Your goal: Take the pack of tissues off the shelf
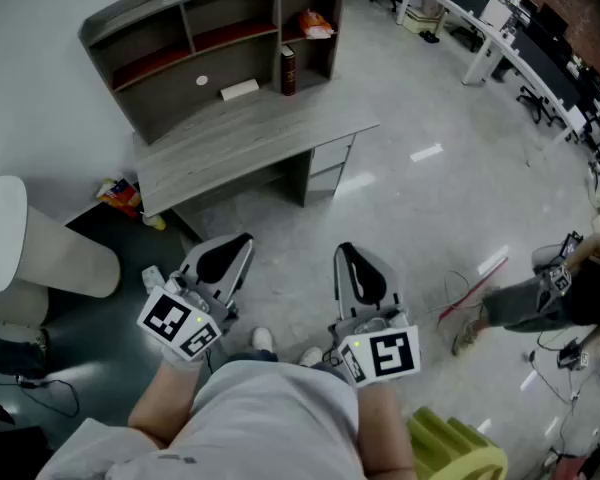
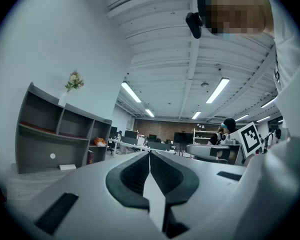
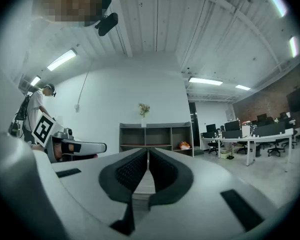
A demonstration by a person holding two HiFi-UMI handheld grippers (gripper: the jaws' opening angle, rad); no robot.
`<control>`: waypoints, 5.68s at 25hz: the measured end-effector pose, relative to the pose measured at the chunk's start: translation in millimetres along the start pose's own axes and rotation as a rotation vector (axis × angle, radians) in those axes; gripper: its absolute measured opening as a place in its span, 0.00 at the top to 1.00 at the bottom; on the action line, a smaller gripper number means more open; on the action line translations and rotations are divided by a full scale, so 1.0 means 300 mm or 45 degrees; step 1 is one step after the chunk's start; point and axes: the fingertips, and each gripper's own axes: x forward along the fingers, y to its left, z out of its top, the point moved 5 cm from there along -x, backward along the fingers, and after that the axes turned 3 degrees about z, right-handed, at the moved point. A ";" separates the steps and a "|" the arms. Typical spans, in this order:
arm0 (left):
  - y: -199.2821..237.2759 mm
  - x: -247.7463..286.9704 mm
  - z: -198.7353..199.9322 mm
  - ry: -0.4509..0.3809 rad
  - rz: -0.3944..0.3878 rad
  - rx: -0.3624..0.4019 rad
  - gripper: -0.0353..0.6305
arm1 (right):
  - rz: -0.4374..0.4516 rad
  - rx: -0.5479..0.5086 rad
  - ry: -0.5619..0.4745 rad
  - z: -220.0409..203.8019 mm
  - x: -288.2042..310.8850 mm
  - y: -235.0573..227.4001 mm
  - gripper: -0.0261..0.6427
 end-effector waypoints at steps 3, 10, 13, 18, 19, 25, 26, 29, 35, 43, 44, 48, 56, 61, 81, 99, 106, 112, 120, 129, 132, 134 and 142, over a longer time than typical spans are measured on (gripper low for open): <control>0.051 -0.031 0.007 0.001 0.002 -0.015 0.91 | -0.001 0.000 0.011 -0.003 0.042 0.041 0.92; 0.237 -0.083 0.022 -0.002 -0.001 -0.041 0.91 | -0.028 0.034 -0.014 -0.010 0.192 0.123 0.92; 0.302 -0.093 0.019 0.008 -0.007 -0.044 0.91 | -0.060 0.081 -0.035 -0.030 0.232 0.133 0.92; 0.386 -0.070 -0.003 0.024 0.001 -0.044 0.91 | -0.077 0.102 -0.024 -0.074 0.309 0.113 0.92; 0.404 -0.059 -0.008 0.026 0.006 -0.043 0.91 | -0.079 0.108 -0.027 -0.082 0.332 0.099 0.92; 0.506 0.043 -0.015 0.020 0.067 -0.024 0.91 | -0.048 0.116 -0.050 -0.111 0.489 -0.029 0.92; 0.526 0.070 -0.017 0.017 0.081 -0.023 0.91 | -0.034 0.120 -0.056 -0.115 0.519 -0.056 0.92; 0.585 0.173 -0.027 0.012 0.119 -0.017 0.91 | 0.012 0.130 -0.060 -0.139 0.617 -0.150 0.92; 0.677 0.454 -0.058 0.028 0.171 -0.026 0.91 | 0.080 0.152 -0.029 -0.190 0.817 -0.391 0.92; 0.774 0.883 -0.082 0.022 0.235 -0.052 0.91 | 0.203 0.169 0.044 -0.247 1.074 -0.724 0.92; 0.780 0.926 -0.080 0.021 0.247 -0.057 0.91 | 0.216 0.163 0.052 -0.246 1.099 -0.765 0.92; 0.800 1.075 -0.064 0.022 0.288 -0.063 0.91 | 0.251 0.119 0.090 -0.254 1.192 -0.919 0.92; 0.812 1.273 -0.055 0.066 0.340 -0.057 0.91 | 0.292 0.119 0.097 -0.235 1.365 -1.167 0.92; 0.827 1.332 -0.052 0.089 0.358 -0.055 0.91 | 0.276 0.102 0.078 -0.198 1.489 -1.268 0.92; 1.161 1.534 0.009 0.081 0.405 0.001 0.91 | 0.205 -0.011 0.097 -0.171 2.118 -1.511 0.90; 1.439 1.597 -0.053 0.188 0.504 -0.058 0.91 | 0.171 -0.126 0.345 -0.396 2.603 -1.632 0.67; 1.467 1.572 -0.070 0.203 0.540 -0.073 0.91 | 0.150 -0.164 0.409 -0.442 2.661 -1.643 0.73; 1.458 1.559 -0.068 0.194 0.541 -0.073 0.91 | 0.142 -0.138 0.443 -0.454 2.661 -1.630 0.90; 1.428 1.509 -0.052 0.175 0.561 -0.064 0.91 | 0.154 -0.142 0.382 -0.398 2.606 -1.599 0.93; 1.339 1.457 -0.037 0.135 0.558 -0.058 0.91 | 0.209 -0.149 0.324 -0.297 2.452 -1.517 0.93; 1.297 1.449 -0.035 0.126 0.542 -0.058 0.91 | 0.217 -0.144 0.301 -0.263 2.375 -1.496 0.93; 1.269 1.446 -0.034 0.118 0.530 -0.057 0.91 | 0.223 -0.141 0.284 -0.240 2.319 -1.483 0.93; 1.173 1.442 -0.026 0.091 0.482 -0.049 0.91 | 0.227 -0.100 0.235 -0.171 2.066 -1.448 0.93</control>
